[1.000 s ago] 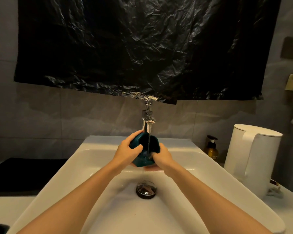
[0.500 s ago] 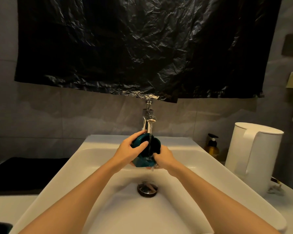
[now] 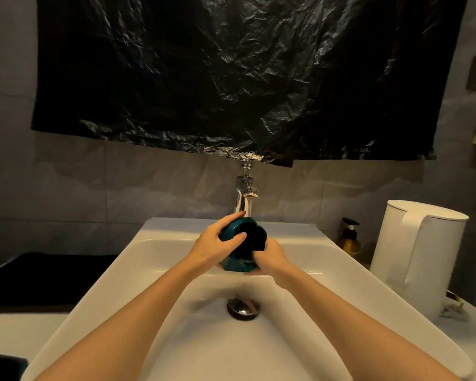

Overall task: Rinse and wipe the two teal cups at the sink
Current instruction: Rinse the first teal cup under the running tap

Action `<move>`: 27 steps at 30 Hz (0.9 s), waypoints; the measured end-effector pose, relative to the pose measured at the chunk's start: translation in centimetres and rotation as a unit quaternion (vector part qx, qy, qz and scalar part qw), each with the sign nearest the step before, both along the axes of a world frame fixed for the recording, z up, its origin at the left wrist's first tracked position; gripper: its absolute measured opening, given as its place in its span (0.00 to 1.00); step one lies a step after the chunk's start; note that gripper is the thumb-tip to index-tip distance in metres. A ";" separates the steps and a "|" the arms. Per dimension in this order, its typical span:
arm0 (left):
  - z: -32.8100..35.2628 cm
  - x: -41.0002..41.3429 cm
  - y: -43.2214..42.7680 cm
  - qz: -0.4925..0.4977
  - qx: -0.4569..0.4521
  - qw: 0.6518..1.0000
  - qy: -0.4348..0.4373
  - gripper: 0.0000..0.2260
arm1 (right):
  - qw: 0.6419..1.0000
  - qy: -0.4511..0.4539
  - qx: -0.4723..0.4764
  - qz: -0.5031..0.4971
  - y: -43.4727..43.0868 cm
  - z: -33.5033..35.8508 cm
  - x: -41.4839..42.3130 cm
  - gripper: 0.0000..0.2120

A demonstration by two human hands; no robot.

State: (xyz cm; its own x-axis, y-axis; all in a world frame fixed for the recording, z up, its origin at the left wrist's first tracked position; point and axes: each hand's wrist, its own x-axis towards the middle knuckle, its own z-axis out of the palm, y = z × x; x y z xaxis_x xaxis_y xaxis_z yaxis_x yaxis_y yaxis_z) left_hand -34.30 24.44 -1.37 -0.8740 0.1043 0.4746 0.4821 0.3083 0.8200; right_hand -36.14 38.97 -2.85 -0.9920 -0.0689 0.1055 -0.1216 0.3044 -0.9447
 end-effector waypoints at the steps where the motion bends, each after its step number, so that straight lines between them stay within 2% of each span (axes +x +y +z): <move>1: 0.1 0.0 0.0 -0.001 0.009 1.000 -0.002 0.19 | 1.000 0.016 0.008 0.001 0.1 0.2 0.1 0.18; 4: 0.2 -0.3 -0.6 0.021 0.020 1.000 -0.007 0.19 | 0.998 0.009 0.033 0.043 0.0 0.8 0.4 0.15; 6: 0.1 -0.4 -0.9 0.039 0.024 0.999 -0.014 0.18 | 0.996 0.013 0.041 0.082 -0.1 1.1 0.2 0.21; 8: 0.2 -0.4 -1.0 0.042 0.023 0.999 -0.022 0.18 | 0.996 0.044 0.045 0.071 -0.1 1.1 0.1 0.25; 11: 0.3 -0.2 -0.5 0.023 -0.009 0.999 -0.023 0.17 | 0.990 0.094 0.106 -0.025 0.1 0.9 0.0 0.14; 13: 0.2 0.0 -0.1 0.020 -0.012 0.999 -0.048 0.16 | 0.987 0.078 0.130 -0.047 0.2 0.6 0.0 0.10; 15: 0.4 0.1 0.2 0.029 0.006 0.996 -0.083 0.18 | 0.994 0.027 0.100 -0.033 0.1 0.4 0.2 0.09; 17: 0.4 0.2 0.6 0.025 0.058 0.992 -0.112 0.22 | 0.999 -0.050 0.016 -0.011 -0.3 0.7 0.6 0.08; 20: 0.1 0.3 0.9 0.021 0.103 0.988 -0.117 0.27 | 0.983 -0.144 -0.113 0.003 -1.1 1.3 1.0 0.10; 22: -0.4 0.1 0.8 0.049 0.117 0.987 -0.101 0.23 | 0.975 -0.159 -0.149 0.037 -1.2 1.3 0.8 0.14; 23: -0.5 0.1 0.6 0.068 0.115 0.987 -0.088 0.20 | 0.975 -0.155 -0.146 0.064 -1.1 1.1 0.6 0.15; 25: -0.5 -0.1 0.3 0.093 0.086 0.990 -0.067 0.18 | 0.985 -0.124 -0.078 0.088 -1.0 0.8 0.6 0.14; 27: -0.3 0.0 0.2 0.093 0.051 0.993 -0.057 0.17 | 0.995 -0.084 -0.009 0.044 -0.8 0.5 0.5 0.11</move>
State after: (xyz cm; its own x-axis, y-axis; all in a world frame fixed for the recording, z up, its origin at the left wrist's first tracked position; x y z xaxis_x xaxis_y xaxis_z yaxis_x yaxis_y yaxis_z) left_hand -34.32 24.60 -1.70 -0.9220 -0.1073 0.3720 0.3275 0.2967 0.8971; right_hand -35.68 38.15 -2.39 -0.9858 -0.1568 -0.0601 0.0136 0.2819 -0.9593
